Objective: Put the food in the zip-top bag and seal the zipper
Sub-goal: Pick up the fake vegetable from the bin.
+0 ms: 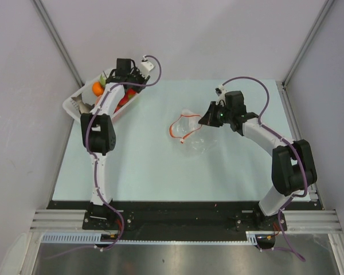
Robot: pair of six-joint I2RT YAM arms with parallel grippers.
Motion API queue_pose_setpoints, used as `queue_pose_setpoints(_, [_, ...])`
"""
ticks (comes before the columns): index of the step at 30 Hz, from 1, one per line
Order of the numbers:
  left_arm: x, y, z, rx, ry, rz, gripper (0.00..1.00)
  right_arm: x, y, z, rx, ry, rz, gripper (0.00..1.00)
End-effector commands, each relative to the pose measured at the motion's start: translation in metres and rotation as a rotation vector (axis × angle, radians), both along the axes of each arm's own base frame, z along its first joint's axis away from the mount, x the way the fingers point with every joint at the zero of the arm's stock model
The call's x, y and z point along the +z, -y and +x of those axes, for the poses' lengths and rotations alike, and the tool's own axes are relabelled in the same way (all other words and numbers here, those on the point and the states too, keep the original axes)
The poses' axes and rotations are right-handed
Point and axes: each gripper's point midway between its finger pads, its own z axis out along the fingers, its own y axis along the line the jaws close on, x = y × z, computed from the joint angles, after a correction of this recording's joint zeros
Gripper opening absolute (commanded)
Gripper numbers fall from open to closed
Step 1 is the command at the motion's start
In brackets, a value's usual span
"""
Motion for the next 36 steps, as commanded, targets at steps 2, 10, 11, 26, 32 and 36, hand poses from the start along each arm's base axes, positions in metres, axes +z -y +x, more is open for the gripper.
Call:
queue_pose_setpoints(2, [0.062, 0.001, 0.001, -0.008, 0.108, -0.056, 0.24, 0.025, -0.003, 0.015, 0.001, 0.076, 0.028, 0.0])
queue_pose_setpoints(10, [0.091, -0.028, -0.019, 0.066, 0.115, -0.103, 0.1, 0.025, -0.005, 0.013, 0.007, 0.074, 0.031, 0.0])
queue_pose_setpoints(11, [0.09, -0.036, -0.02, 0.083, 0.108, -0.109, 0.09, 0.025, -0.006, 0.013, 0.012, 0.077, 0.031, 0.0])
queue_pose_setpoints(26, [0.171, -0.06, -0.031, 0.16, 0.263, -0.236, 0.0, 0.028, -0.013, 0.008, 0.039, 0.079, 0.043, 0.0])
queue_pose_setpoints(32, [0.21, -0.064, -0.03, 0.198, 0.363, -0.272, 0.0, 0.032, -0.013, 0.007, 0.04, 0.082, 0.049, 0.0])
queue_pose_setpoints(36, [0.241, -0.067, -0.033, 0.218, 0.419, -0.295, 0.0, 0.035, -0.014, 0.005, 0.045, 0.083, 0.056, 0.0])
